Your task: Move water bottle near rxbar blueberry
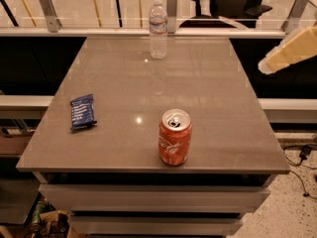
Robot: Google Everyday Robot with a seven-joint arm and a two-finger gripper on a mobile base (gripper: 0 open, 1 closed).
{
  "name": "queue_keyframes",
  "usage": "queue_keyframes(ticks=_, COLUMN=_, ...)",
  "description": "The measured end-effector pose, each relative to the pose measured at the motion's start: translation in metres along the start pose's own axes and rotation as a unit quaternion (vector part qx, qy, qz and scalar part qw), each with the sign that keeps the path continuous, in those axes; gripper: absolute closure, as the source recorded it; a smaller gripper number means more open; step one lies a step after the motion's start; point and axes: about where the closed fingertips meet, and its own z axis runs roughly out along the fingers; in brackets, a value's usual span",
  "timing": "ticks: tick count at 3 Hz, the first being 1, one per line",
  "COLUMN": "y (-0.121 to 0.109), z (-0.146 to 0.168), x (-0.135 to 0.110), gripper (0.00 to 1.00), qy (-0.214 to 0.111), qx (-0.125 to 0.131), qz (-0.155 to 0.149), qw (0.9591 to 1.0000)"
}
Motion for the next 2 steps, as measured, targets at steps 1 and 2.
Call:
queue_keyframes(ticks=1, y=-0.019, z=0.013, x=-0.022, gripper=0.0, qy=-0.047, qx=0.011, qz=-0.003, qw=0.9988)
queue_keyframes(ticks=2, y=-0.033, z=0.029, x=-0.039, gripper=0.0, qy=-0.106, qx=0.01, qz=-0.001, qw=0.9943)
